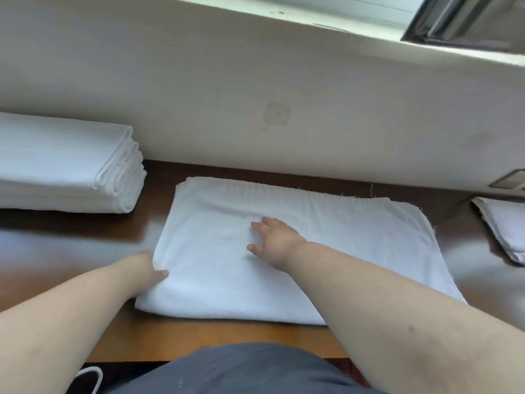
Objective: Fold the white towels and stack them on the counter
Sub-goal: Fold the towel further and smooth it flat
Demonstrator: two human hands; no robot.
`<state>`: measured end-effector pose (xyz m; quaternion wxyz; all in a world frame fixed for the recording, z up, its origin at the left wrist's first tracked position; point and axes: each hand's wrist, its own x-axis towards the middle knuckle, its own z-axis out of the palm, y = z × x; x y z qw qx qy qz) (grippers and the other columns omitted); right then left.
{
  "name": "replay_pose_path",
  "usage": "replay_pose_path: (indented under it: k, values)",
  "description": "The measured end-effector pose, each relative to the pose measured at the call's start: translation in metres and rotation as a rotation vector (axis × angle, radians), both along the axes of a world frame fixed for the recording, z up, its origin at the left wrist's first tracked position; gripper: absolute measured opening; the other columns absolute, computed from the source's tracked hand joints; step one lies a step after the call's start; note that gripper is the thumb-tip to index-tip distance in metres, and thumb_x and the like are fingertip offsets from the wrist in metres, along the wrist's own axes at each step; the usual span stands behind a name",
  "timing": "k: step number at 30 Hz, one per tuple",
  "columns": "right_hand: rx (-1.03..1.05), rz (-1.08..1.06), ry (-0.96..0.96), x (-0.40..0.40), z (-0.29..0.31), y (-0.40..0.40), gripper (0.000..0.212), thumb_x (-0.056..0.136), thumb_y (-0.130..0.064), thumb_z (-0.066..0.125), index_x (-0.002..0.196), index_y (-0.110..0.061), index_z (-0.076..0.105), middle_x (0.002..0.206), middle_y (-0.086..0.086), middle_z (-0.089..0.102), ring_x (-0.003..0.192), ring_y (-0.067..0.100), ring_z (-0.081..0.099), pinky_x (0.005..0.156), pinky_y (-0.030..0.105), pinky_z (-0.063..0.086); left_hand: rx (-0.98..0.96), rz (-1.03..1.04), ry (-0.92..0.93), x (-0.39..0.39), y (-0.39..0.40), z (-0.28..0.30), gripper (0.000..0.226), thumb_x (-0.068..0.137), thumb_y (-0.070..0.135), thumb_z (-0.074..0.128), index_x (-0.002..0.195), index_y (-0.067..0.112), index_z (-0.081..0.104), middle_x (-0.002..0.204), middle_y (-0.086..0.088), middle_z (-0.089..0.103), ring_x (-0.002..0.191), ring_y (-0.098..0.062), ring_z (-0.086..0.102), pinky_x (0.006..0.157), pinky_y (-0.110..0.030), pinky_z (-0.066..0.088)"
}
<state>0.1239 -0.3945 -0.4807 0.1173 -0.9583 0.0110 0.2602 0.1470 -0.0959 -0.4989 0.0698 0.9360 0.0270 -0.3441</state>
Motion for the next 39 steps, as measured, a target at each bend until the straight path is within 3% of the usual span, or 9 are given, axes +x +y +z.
replay_pose_path:
  k: [5,9,13,17,22,27,30,33,39]
  values:
    - [-0.09,-0.319,0.059,-0.063,-0.004,-0.104,0.07,0.097,-0.058,0.037,0.157,-0.03,0.014,0.166,-0.001,0.008,0.152,0.024,0.005,0.121,0.049,0.013,0.275,-0.131,-0.012,0.0,-0.025,0.013,0.049,0.103,0.042,0.043,0.136,0.006,0.049,0.138,-0.008,0.054,0.126,-0.02,0.052,0.096,-0.022,0.04]
    - [-0.137,-0.528,0.095,-0.127,-0.011,-0.181,0.072,0.097,-0.061,0.034,0.158,-0.034,0.005,0.167,-0.005,-0.002,0.153,0.025,-0.002,0.122,0.052,0.011,0.465,-0.199,-0.164,-0.001,-0.063,0.017,0.062,0.095,0.031,0.045,0.147,0.018,0.014,0.139,-0.012,0.035,0.127,-0.032,0.043,0.104,-0.039,0.04]
    - [-0.148,-0.721,0.091,-0.177,-0.019,-0.236,0.073,0.095,-0.064,0.033,0.157,-0.037,0.003,0.166,-0.007,-0.004,0.152,0.024,-0.001,0.12,0.056,0.011,0.202,-0.428,-0.318,-0.006,-0.124,0.016,0.06,0.084,0.014,0.037,0.14,0.034,0.026,0.126,-0.001,0.038,0.113,-0.023,0.042,0.087,-0.036,0.046]
    - [-0.154,-0.992,0.111,-0.227,-0.024,-0.28,0.08,0.092,-0.07,0.031,0.157,-0.036,0.0,0.167,-0.001,-0.003,0.152,0.029,0.001,0.118,0.056,0.013,0.013,-0.673,-0.187,-0.028,-0.172,0.004,0.045,0.091,0.02,0.031,0.13,0.041,0.037,0.116,0.013,0.041,0.103,-0.012,0.041,0.088,-0.031,0.043]
    - [-0.055,-1.229,0.017,-0.242,-0.018,-0.309,0.078,0.089,-0.055,0.055,0.152,-0.02,0.024,0.148,0.011,0.039,0.133,0.037,0.039,0.105,0.046,0.04,0.178,-0.749,-0.042,-0.025,-0.208,0.02,0.035,0.087,0.029,0.038,0.122,0.034,0.039,0.111,0.008,0.045,0.095,-0.014,0.051,0.079,-0.027,0.041]
    - [0.402,-1.689,-0.085,-0.231,-0.016,-0.321,0.068,0.087,-0.032,0.066,0.144,-0.005,0.041,0.133,0.014,0.056,0.111,0.034,0.058,0.096,0.039,0.049,0.184,-0.762,0.029,-0.025,-0.254,0.045,0.041,0.085,0.035,0.042,0.126,0.033,0.044,0.124,0.008,0.053,0.1,-0.015,0.054,0.082,-0.027,0.042]
    - [0.612,-1.698,-0.222,-0.225,-0.015,-0.317,0.052,0.079,-0.028,0.062,0.127,-0.007,0.056,0.117,0.012,0.064,0.104,0.035,0.062,0.098,0.047,0.052,0.033,-0.744,0.019,-0.035,-0.301,0.058,0.042,0.09,0.039,0.05,0.132,0.038,0.045,0.122,0.011,0.056,0.1,-0.013,0.056,0.085,-0.027,0.046]
    - [0.771,-1.661,-0.363,-0.222,-0.012,-0.302,0.055,0.066,-0.034,0.062,0.115,-0.009,0.06,0.107,0.009,0.067,0.096,0.032,0.065,0.087,0.041,0.055,-0.218,-0.69,0.009,-0.054,-0.366,0.064,0.028,0.094,0.043,0.049,0.121,0.037,0.055,0.114,0.012,0.061,0.093,-0.01,0.059,0.076,-0.026,0.048]
    - [0.729,-1.377,-0.478,-0.225,0.011,-0.284,0.027,0.082,-0.034,0.06,0.094,-0.011,0.053,0.08,0.0,0.055,0.069,0.015,0.05,0.062,0.032,0.041,-0.556,-0.33,0.241,-0.1,-0.502,0.077,0.042,0.092,0.061,0.047,0.107,0.022,0.052,0.099,-0.003,0.062,0.097,-0.023,0.068,0.085,-0.038,0.058]
